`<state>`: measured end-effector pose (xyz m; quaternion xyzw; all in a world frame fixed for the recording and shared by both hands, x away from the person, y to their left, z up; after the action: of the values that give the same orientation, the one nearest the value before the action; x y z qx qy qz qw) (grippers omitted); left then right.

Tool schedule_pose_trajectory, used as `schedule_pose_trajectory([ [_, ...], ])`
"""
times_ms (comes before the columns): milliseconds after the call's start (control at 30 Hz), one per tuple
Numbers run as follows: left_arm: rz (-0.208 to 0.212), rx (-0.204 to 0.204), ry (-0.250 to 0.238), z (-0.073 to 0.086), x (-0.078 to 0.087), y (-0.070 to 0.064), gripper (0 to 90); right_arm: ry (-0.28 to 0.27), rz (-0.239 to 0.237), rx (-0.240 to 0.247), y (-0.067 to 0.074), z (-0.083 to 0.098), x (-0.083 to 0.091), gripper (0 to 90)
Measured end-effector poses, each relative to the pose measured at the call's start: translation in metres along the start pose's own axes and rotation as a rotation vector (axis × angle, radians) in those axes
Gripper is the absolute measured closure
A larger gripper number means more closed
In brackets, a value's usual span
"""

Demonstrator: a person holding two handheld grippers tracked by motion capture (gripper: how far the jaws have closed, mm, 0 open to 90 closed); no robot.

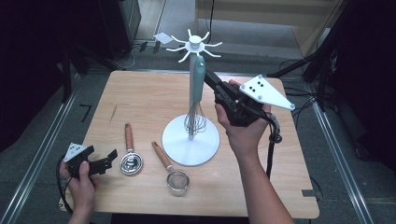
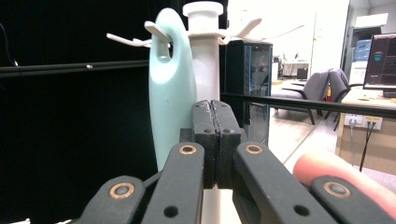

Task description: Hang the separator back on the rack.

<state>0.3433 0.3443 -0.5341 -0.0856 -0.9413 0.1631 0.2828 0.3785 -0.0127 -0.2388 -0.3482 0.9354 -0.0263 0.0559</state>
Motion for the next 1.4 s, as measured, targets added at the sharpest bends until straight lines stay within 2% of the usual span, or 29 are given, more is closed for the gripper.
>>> schedule_pose_trajectory([
  [567,0.0,-0.002,0.001,0.0,0.0,0.0,0.0,-0.001,-0.047,0.015,0.021,-0.006,-0.007,90.0],
  [800,0.003,0.002,0.0,0.0,0.0,0.0,0.0,0.01,-0.033,0.041,0.02,-0.001,-0.004,90.0],
  [1100,0.006,0.0,0.0,0.0,0.0,-0.001,0.0,0.049,-0.008,0.024,0.006,0.02,0.009,90.0],
  [1400,0.004,-0.005,0.002,0.0,0.0,-0.001,0.0,0.116,0.017,-0.005,-0.007,0.059,0.026,90.0],
])
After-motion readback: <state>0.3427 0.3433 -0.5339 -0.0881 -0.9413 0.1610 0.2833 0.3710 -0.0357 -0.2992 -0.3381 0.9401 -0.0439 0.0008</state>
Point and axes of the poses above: each handheld gripper's, and its own axes: x roughly backward along the jaws, z roughly out of its underside, y roughly to its left, the point moved 10 cm from there along -x, roughly forward along the jaws, and after that the axes turned 11 degrees about x, right-handed, at the moved point
